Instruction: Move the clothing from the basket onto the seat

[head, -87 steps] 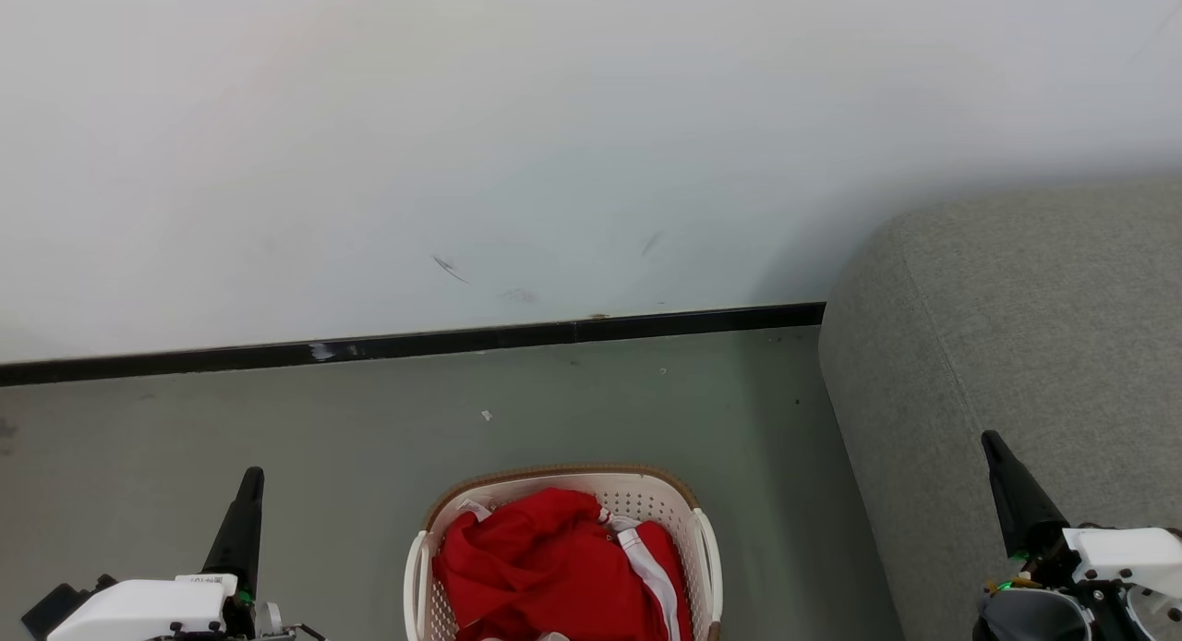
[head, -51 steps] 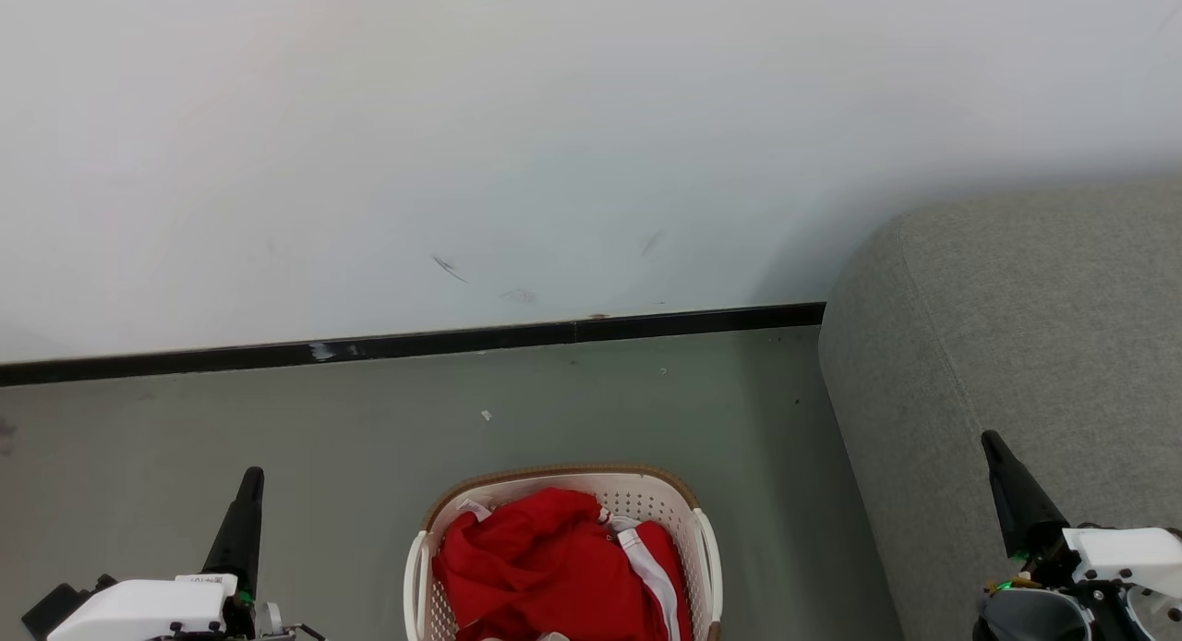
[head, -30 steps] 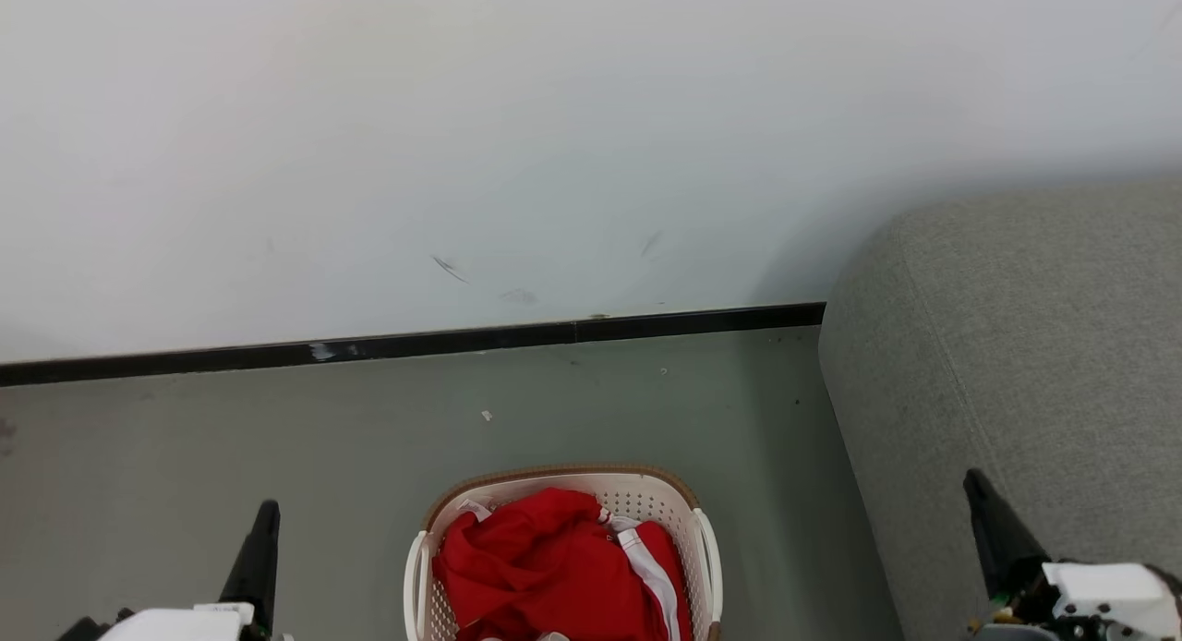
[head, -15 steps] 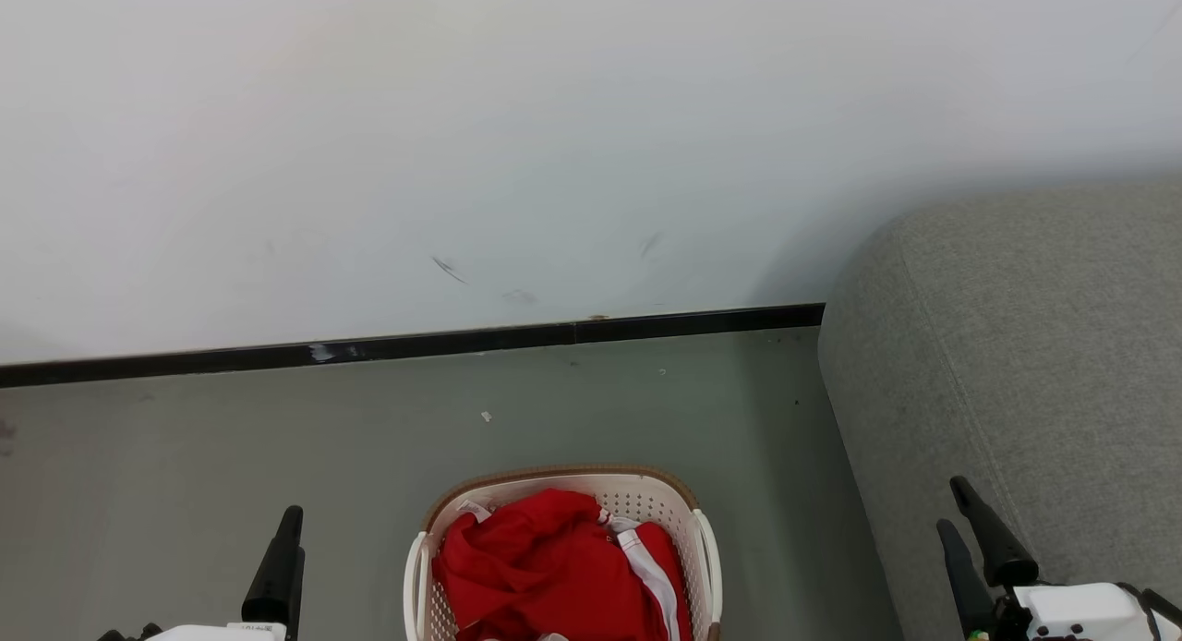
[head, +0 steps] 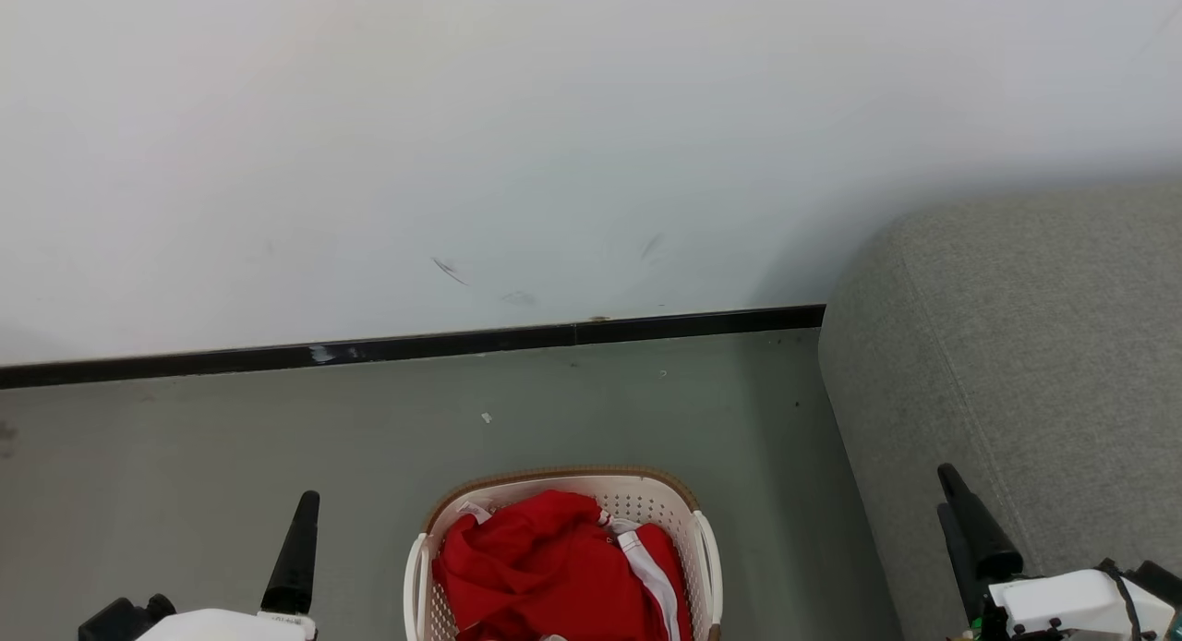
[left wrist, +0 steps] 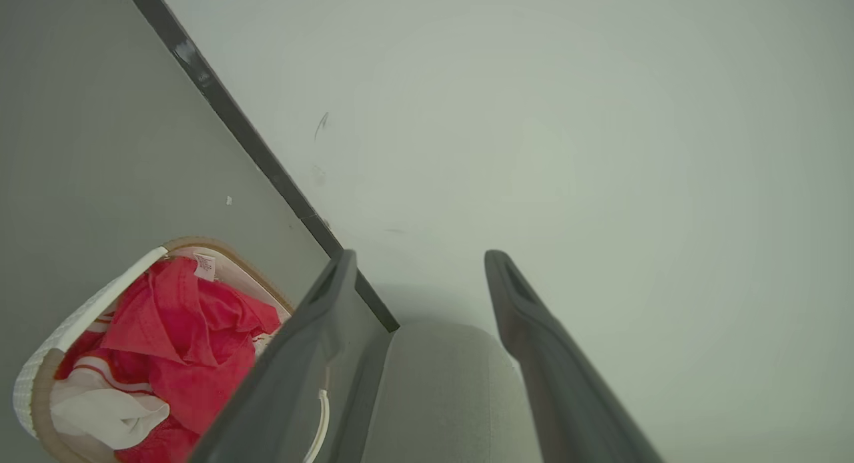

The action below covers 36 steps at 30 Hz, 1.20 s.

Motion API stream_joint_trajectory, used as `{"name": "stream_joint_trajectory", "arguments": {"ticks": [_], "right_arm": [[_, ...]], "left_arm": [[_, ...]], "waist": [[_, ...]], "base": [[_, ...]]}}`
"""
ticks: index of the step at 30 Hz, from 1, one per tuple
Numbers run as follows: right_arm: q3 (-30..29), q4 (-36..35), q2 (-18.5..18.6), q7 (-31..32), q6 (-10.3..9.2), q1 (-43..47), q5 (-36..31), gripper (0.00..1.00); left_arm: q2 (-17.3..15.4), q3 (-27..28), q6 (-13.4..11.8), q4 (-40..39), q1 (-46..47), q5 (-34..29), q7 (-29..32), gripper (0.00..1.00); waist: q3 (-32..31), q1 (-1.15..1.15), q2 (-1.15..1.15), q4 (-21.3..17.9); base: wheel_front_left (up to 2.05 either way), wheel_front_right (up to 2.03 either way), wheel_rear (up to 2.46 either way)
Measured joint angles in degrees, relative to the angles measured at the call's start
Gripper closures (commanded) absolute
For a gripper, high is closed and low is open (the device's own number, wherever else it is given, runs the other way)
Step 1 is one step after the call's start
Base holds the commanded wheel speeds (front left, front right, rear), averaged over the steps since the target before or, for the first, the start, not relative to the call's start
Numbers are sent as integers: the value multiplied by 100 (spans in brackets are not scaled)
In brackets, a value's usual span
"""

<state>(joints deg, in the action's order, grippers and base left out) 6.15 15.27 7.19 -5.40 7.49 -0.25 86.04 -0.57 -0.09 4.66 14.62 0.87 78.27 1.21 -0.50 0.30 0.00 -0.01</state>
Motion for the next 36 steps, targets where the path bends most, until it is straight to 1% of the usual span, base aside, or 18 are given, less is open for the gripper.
{"name": "stream_joint_trajectory", "arguments": {"ticks": [4, 7, 12, 16, 24, 25, 29, 34, 35, 36], "right_arm": [[-1, -49, -31, -16, 0, 1, -369, 0], [-1, -101, -62, -74, 0, 3, -666, 0], [0, -190, -105, -124, 0, 6, -1152, 0], [9, -236, -121, -174, 0, 9, -1660, 0], [4, -364, -168, -265, 0, 125, -2593, 0], [4, -376, -175, -291, 0, 127, -2846, 0], [3, -398, -198, -335, 0, 128, -3372, 0], [3, -402, -221, -407, 0, 135, -3997, 0], [3, -402, -221, -407, 0, 135, -3997, 0], [3, -403, -240, -414, 0, 145, -4216, 0]], "left_arm": [[-47, -90, -25, -110, 12, -453, -87, 0], [-56, -162, -56, -169, 21, -743, -133, 0], [-70, -288, -120, -266, 21, -1257, -241, 0], [-149, -394, -196, -320, 21, -1748, -328, 0], [-154, -560, -363, -426, 21, -2541, -493, 0], [-157, -606, -411, -442, 21, -2761, -533, 0], [-198, -666, -543, -460, 21, -3200, -614, 0], [-230, -751, -716, -459, 19, -3721, -709, 0], [-230, -751, -716, -459, 19, -3721, -709, 0], [-231, -794, -777, -458, 19, -3913, -743, 0]], "waist": [[-10, 12, 0, 2], [-17, 17, 0, 3], [-23, 21, 0, 5], [-24, 20, 0, 3], [-10, 4, 0, -5], [-4, -2, 0, -6], [7, -11, 0, -6], [21, -20, 0, -7], [21, -20, 0, -7], [25, -22, 0, -7]], "base": [[0, 0, 0], [0, 0, 0], [0, 0, 0], [0, 0, 0], [0, 0, 0], [0, 0, 0], [0, 0, 0], [0, 0, 0], [0, 0, 0], [0, 0, 0]]}}
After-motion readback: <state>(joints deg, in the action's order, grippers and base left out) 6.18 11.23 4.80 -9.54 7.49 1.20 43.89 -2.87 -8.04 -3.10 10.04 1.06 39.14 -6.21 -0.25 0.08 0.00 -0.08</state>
